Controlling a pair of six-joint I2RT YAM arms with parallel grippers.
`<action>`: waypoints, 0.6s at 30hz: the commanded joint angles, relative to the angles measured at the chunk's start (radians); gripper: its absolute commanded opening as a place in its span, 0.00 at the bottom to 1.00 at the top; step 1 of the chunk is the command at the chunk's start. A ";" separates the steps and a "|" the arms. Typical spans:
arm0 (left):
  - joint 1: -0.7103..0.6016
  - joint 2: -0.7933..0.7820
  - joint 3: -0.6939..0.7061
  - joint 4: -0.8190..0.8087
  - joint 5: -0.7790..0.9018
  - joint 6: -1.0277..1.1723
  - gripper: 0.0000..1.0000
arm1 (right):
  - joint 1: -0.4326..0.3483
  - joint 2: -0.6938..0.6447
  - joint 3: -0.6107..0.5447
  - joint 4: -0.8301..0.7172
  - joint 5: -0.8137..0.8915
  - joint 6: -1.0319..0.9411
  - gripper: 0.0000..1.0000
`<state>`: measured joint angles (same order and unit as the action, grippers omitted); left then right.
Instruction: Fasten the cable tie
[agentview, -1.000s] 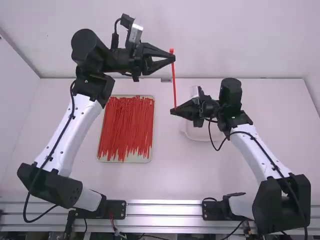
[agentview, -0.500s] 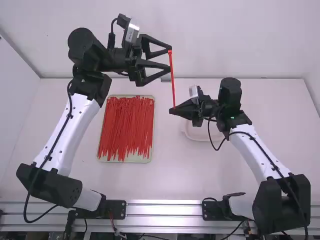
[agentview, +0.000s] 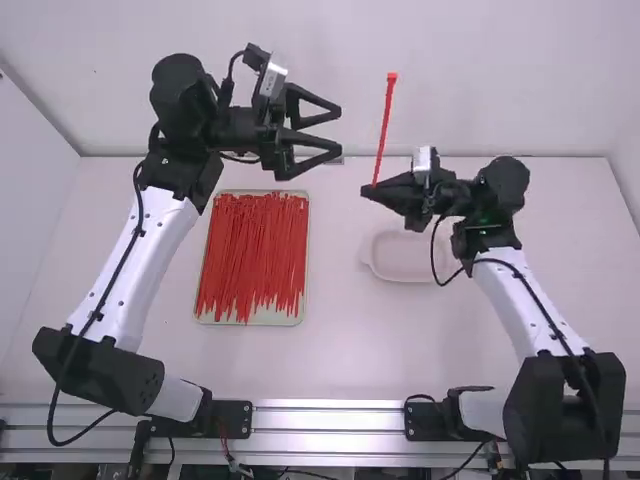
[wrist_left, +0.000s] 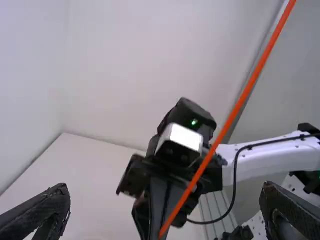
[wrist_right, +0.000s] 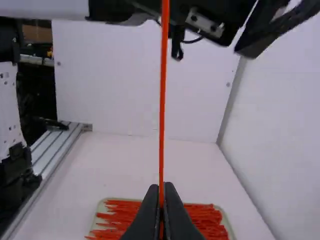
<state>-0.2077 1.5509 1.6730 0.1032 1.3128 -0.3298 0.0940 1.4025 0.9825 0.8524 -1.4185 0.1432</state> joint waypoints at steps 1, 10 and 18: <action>0.006 -0.023 0.033 -0.009 0.006 0.077 0.99 | -0.013 0.002 0.034 0.088 0.010 0.186 0.00; 0.005 -0.023 0.033 -0.019 0.005 0.090 0.99 | -0.103 0.002 0.107 0.096 0.163 0.307 0.00; 0.005 -0.023 0.033 -0.025 0.006 0.092 0.99 | -0.146 0.002 0.264 -0.416 0.439 0.034 0.00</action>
<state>-0.2077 1.5509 1.6730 0.0746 1.3121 -0.2592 -0.0490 1.4025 1.1831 0.4694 -1.1103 0.2901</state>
